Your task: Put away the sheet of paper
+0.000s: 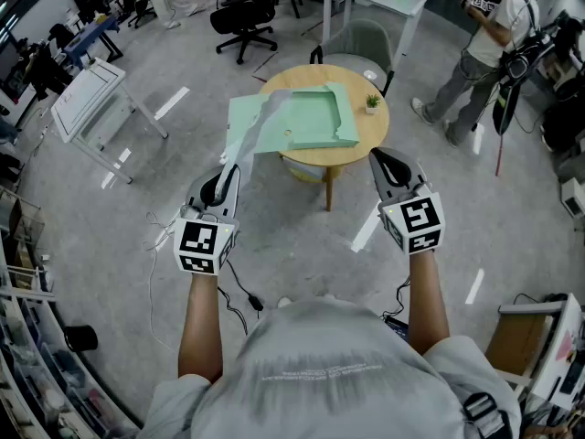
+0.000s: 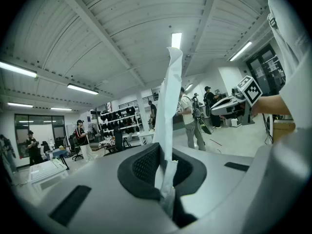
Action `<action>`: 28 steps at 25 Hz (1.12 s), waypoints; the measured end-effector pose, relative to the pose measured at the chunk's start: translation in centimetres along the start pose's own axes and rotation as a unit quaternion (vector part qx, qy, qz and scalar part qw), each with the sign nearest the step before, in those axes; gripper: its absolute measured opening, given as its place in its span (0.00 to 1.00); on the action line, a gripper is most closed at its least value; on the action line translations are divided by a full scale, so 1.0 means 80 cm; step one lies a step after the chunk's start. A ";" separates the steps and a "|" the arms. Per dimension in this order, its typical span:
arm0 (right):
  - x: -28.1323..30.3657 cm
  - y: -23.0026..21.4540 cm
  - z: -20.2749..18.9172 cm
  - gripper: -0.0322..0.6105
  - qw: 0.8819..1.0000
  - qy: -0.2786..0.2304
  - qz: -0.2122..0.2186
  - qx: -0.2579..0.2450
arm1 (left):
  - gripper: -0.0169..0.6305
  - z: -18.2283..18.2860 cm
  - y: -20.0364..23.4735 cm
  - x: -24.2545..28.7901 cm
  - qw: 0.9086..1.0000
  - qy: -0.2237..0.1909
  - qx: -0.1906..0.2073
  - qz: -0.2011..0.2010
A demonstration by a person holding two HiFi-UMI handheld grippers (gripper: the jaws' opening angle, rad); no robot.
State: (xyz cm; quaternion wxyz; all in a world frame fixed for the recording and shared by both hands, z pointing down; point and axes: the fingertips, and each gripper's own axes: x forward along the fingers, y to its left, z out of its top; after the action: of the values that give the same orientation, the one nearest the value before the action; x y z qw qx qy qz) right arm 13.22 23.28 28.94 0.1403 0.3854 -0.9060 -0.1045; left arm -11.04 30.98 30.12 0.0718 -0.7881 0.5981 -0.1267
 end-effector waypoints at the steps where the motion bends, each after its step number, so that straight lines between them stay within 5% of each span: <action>1: -0.003 -0.004 -0.002 0.09 1.000 0.001 0.000 -0.003 | 0.05 0.004 -0.004 0.002 1.000 -0.002 0.002 0.001; 14: -0.025 -0.071 -0.049 0.09 0.999 0.001 0.036 -0.002 | 0.05 0.016 -0.075 0.044 1.000 0.005 -0.016 0.013; 28: 0.016 -0.113 -0.083 0.09 0.999 0.010 0.033 -0.024 | 0.05 -0.020 -0.060 0.110 0.998 0.035 -0.049 0.016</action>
State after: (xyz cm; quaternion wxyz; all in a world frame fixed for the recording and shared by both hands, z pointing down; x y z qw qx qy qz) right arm 20.65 15.68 32.74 0.1616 0.3529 -0.9141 -0.1175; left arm -4.87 23.86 33.95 0.0139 -0.7759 0.6185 -0.1237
